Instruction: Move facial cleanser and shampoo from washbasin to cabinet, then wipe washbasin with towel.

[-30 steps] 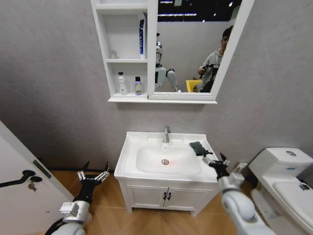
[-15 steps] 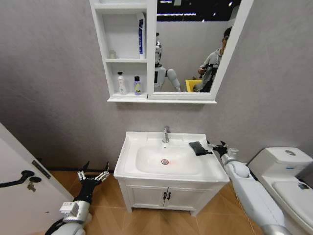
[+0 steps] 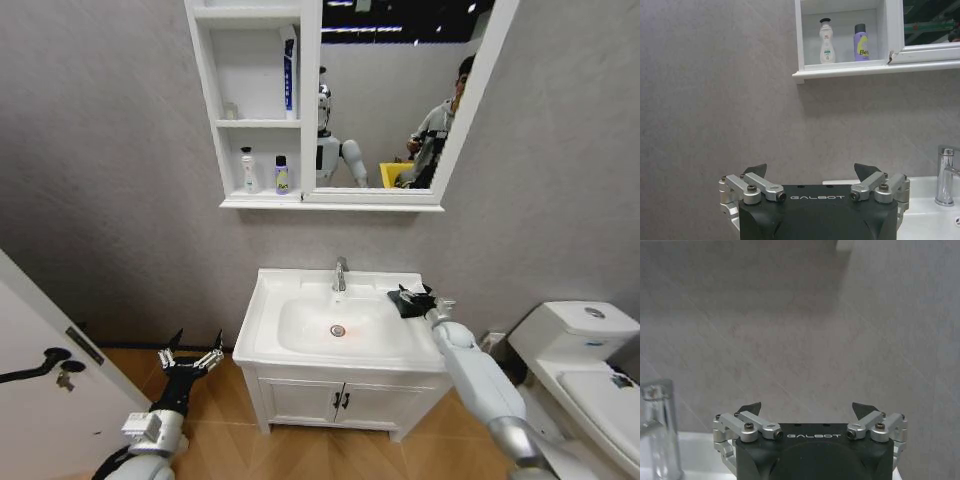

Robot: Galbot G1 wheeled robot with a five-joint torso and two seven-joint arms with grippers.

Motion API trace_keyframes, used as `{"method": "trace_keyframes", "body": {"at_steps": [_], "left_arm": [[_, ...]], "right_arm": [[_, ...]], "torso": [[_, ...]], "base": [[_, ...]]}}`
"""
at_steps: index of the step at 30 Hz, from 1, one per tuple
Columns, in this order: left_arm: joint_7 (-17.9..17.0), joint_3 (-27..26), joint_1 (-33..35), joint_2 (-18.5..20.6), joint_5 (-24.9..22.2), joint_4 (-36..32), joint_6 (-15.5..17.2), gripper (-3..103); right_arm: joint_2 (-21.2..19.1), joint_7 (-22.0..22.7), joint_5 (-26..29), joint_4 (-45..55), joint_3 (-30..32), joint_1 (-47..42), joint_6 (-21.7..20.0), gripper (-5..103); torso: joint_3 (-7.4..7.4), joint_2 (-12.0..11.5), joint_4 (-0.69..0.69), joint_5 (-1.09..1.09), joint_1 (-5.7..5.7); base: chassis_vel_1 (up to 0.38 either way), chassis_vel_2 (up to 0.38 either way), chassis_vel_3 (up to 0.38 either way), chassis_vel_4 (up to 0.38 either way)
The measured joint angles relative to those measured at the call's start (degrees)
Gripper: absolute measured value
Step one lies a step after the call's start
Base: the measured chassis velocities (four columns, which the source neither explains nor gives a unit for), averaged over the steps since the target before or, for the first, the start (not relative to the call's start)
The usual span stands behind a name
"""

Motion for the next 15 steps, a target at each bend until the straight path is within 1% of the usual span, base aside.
{"method": "trace_keyframes", "body": {"at_steps": [1,4,7,10,11,13,15], "left_arm": [[0.0,0.0,0.0,0.0,0.0,0.0,0.0,99],[0.0,0.0,0.0,0.0,0.0,0.0,0.0,99],[0.0,0.0,0.0,0.0,0.0,0.0,0.0,99],[0.0,0.0,0.0,0.0,0.0,0.0,0.0,99],[0.0,0.0,0.0,0.0,0.0,0.0,0.0,99],[0.0,0.0,0.0,0.0,0.0,0.0,0.0,99],[0.0,0.0,0.0,0.0,0.0,0.0,0.0,99]], "right_arm": [[0.0,0.0,0.0,0.0,0.0,0.0,0.0,99],[-0.9,1.7,0.1,6.5,1.4,-5.1,-1.3,100],[-1.1,2.5,0.0,7.7,1.7,-6.6,-1.4,100],[-1.3,5.3,-0.3,11.0,2.5,-10.0,-2.0,100],[-1.3,5.3,-0.3,11.0,2.5,-10.0,-2.0,100],[-1.4,7.6,-0.2,14.2,3.0,-12.3,-3.5,100],[-1.5,8.8,-0.2,16.9,3.4,-13.8,-4.2,100]], "torso": [[0.00,0.0,0.00,0.00,0.00],[-0.01,0.0,-0.02,0.00,-0.03],[0.00,0.0,-0.01,0.01,-0.02],[0.00,0.0,-0.01,0.01,-0.04],[0.00,0.0,-0.01,0.01,-0.04],[-0.01,0.0,-0.01,0.01,-0.03],[0.00,0.0,-0.01,0.00,-0.01]], "base": [[0.000,0.000,0.000,0.000],[0.000,0.000,0.000,0.000],[0.000,0.000,0.000,0.000],[-0.041,0.025,0.042,-0.047],[-0.075,0.046,0.063,-0.085],[-0.115,0.073,0.130,-0.103],[-0.142,0.128,0.153,-0.153]]}}
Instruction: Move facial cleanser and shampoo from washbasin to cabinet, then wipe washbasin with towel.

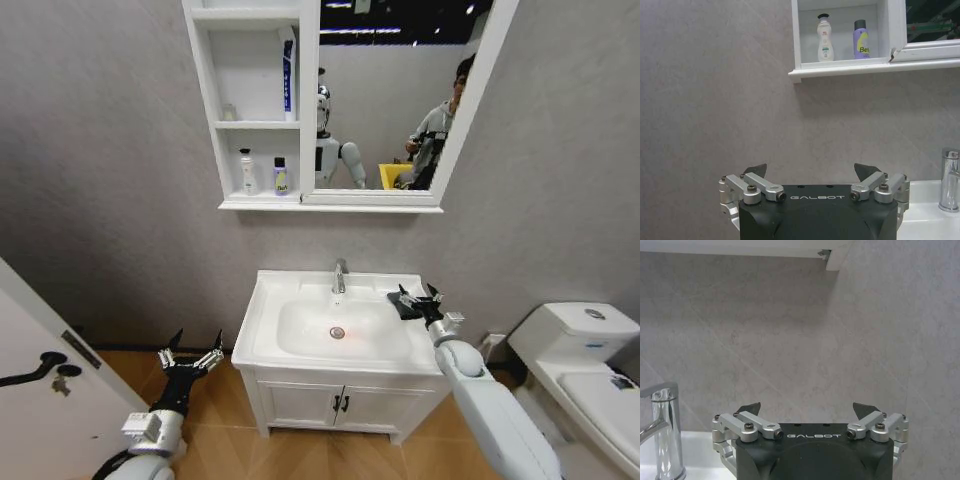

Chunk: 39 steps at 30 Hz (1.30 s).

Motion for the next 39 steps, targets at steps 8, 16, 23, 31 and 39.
{"method": "trace_keyframes", "body": {"at_steps": [8,16,23,31,39], "left_arm": [[0.0,0.0,0.0,0.0,0.0,0.0,0.0,99],[0.0,0.0,0.0,0.0,0.0,0.0,0.0,99],[0.0,0.0,0.0,0.0,0.0,0.0,0.0,99],[0.0,0.0,0.0,0.0,0.0,0.0,0.0,99],[0.0,0.0,0.0,0.0,0.0,0.0,0.0,99]], "right_arm": [[0.1,4.1,-1.7,6.4,0.3,-3.0,-1.7,100],[-0.5,8.2,-1.9,4.4,-0.6,-1.8,-10.3,100],[-1.9,9.3,4.0,6.1,-1.1,-3.4,-17.7,100],[-4.1,8.6,7.9,1.1,-2.2,-2.6,-20.5,100],[-4.5,5.8,8.1,-3.1,-3.3,-2.3,-20.2,100]], "torso": [[0.01,0.0,0.02,0.00,0.04],[0.03,-0.1,0.01,0.00,0.09],[-0.01,0.0,0.01,0.01,-0.05],[0.01,0.0,0.02,0.01,0.04],[0.01,0.0,0.01,0.01,0.03]], "base": [[-0.192,0.204,0.200,-0.205],[-0.155,0.154,0.093,-0.082],[0.024,-0.020,-0.017,0.031],[0.015,-0.018,-0.013,0.026],[0.000,0.000,0.000,0.000]]}}
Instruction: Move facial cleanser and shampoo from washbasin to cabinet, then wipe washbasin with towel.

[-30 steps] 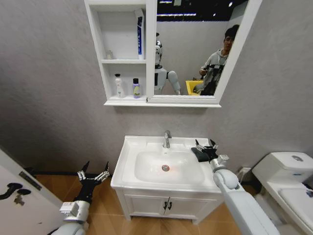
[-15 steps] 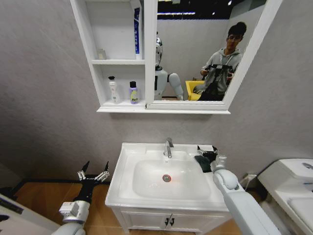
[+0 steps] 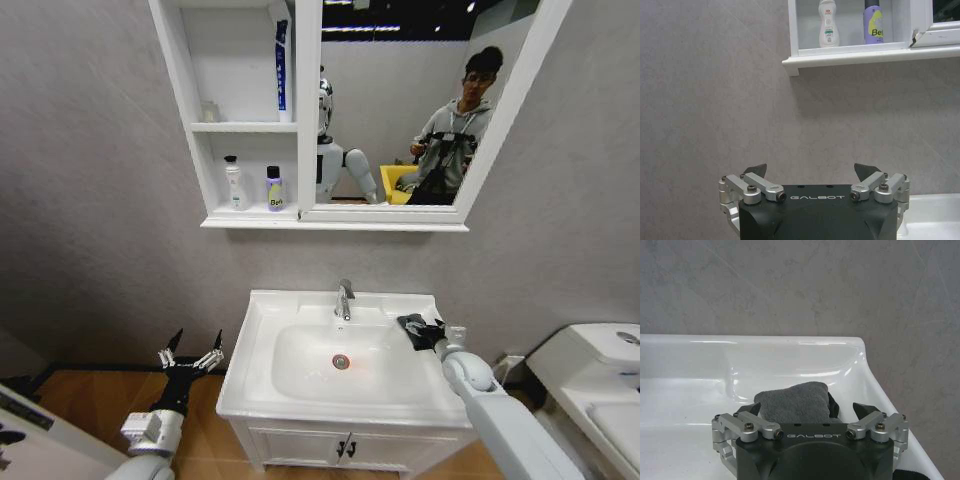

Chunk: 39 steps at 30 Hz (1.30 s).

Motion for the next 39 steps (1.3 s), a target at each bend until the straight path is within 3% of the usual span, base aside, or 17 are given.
{"method": "trace_keyframes", "body": {"at_steps": [6,10,11,16,20,24,30,34,39], "left_arm": [[0.0,0.0,0.0,0.0,0.0,0.0,0.0,99],[0.0,0.0,0.0,0.0,0.0,0.0,0.0,99],[0.0,0.0,0.0,0.0,0.0,0.0,0.0,99],[0.0,0.0,0.0,0.0,0.0,0.0,0.0,99],[0.0,0.0,0.0,0.0,0.0,0.0,0.0,99],[0.0,0.0,0.0,0.0,0.0,0.0,0.0,99],[0.0,0.0,0.0,0.0,0.0,0.0,0.0,99],[0.0,0.0,0.0,0.0,0.0,0.0,0.0,99],[0.0,0.0,0.0,0.0,0.0,0.0,0.0,99]], "right_arm": [[0.0,-0.8,-0.4,-1.1,-0.2,-0.1,0.6,101],[0.2,-1.5,-0.5,-2.9,-0.5,0.5,1.3,96],[0.4,-1.6,-0.6,-3.6,-0.7,0.7,1.5,86],[0.6,-2.0,-1.0,-4.6,-1.2,1.3,1.7,70],[0.9,-2.2,-1.3,-4.8,-1.5,1.5,1.8,48],[0.9,-2.2,-1.5,-4.5,-1.5,1.4,1.7,42],[0.8,-1.6,-1.6,-3.0,-1.1,0.6,1.3,16],[0.8,-0.2,-0.7,1.1,-0.6,-0.9,0.7,8],[0.8,2.4,2.0,9.6,-0.5,-3.5,-1.2,8]], "torso": [[0.00,0.0,0.00,-0.01,-0.01],[0.00,0.0,0.00,0.00,0.00],[0.00,0.0,0.01,-0.01,-0.01],[0.00,0.0,0.00,-0.01,-0.01],[0.00,0.0,0.00,-0.01,-0.01],[0.00,0.0,0.00,-0.01,-0.01],[0.00,0.0,0.00,0.00,-0.01],[0.00,0.0,0.00,0.01,0.00],[0.00,0.0,0.00,-0.01,-0.01]], "base": [[0.000,0.000,0.000,0.000],[0.000,0.000,0.000,0.000],[0.000,0.000,0.000,0.000],[0.000,0.000,0.000,0.000],[0.000,0.000,0.000,0.000],[0.000,0.000,0.000,0.000],[0.000,0.000,0.000,0.000],[0.000,0.000,0.000,0.000],[0.000,0.000,0.000,0.000]]}}
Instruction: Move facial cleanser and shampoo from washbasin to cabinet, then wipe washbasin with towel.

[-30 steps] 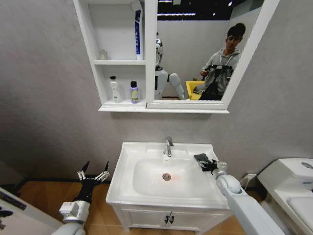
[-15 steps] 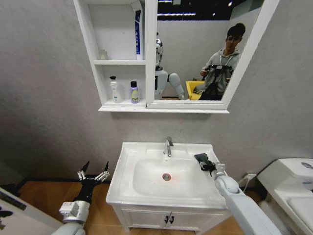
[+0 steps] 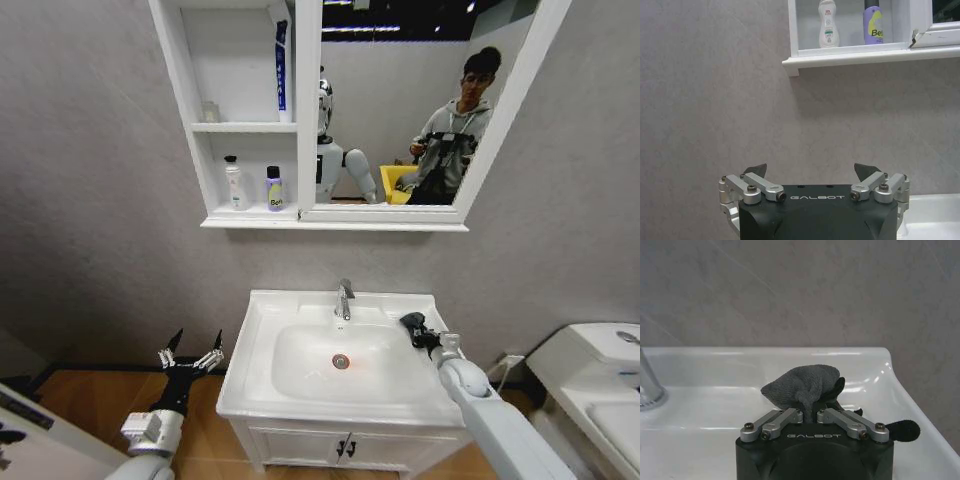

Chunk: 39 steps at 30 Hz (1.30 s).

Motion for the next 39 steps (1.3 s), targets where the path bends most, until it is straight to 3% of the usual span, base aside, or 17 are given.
{"method": "trace_keyframes", "body": {"at_steps": [3,7,12,22,28,30,35,39], "left_arm": [[0.0,0.0,0.0,0.0,0.0,0.0,0.0,99],[0.0,0.0,0.0,0.0,0.0,0.0,0.0,99],[0.0,0.0,0.0,0.0,0.0,0.0,0.0,99],[0.0,0.0,0.0,0.0,0.0,0.0,0.0,99],[0.0,0.0,0.0,0.0,0.0,0.0,0.0,99],[0.0,0.0,0.0,0.0,0.0,0.0,0.0,99],[0.0,0.0,0.0,0.0,0.0,0.0,0.0,99],[0.0,0.0,0.0,0.0,0.0,0.0,0.0,99]], "right_arm": [[0.9,3.1,2.2,7.2,-1.3,-2.8,-1.8,8],[1.9,4.1,0.5,8.0,-3.2,-4.4,-1.9,8],[3.8,4.5,-4.7,3.5,-5.7,-6.4,-1.1,8],[5.9,5.1,-6.0,-7.0,-9.6,-2.2,-0.9,8],[9.7,4.9,-5.7,-12.9,-12.2,2.0,-0.1,8],[11.8,5.1,-3.7,-14.8,-14.1,4.4,-0.8,8],[14.0,5.7,-0.1,-16.6,-16.8,7.2,-2.2,8],[16.3,6.6,7.2,-18.0,-19.1,11.0,-4.7,8]], "torso": [[0.00,0.0,0.01,0.00,0.00],[0.00,0.0,0.00,-0.01,0.00],[0.00,0.0,-0.01,0.01,0.00],[0.00,0.0,0.00,0.00,0.00],[-0.02,0.0,0.00,-0.08,-0.01],[0.00,0.0,0.00,0.02,-0.01],[0.00,0.0,-0.02,0.01,0.00],[0.01,0.0,-0.01,0.01,0.00]], "base": [[0.000,0.000,0.000,0.000],[0.000,0.000,0.000,0.000],[0.000,0.000,0.000,0.000],[0.000,0.000,0.000,0.000],[0.000,0.000,0.000,0.000],[0.000,0.000,0.000,0.000],[0.000,0.000,0.000,0.000],[0.000,0.000,0.000,0.000]]}}
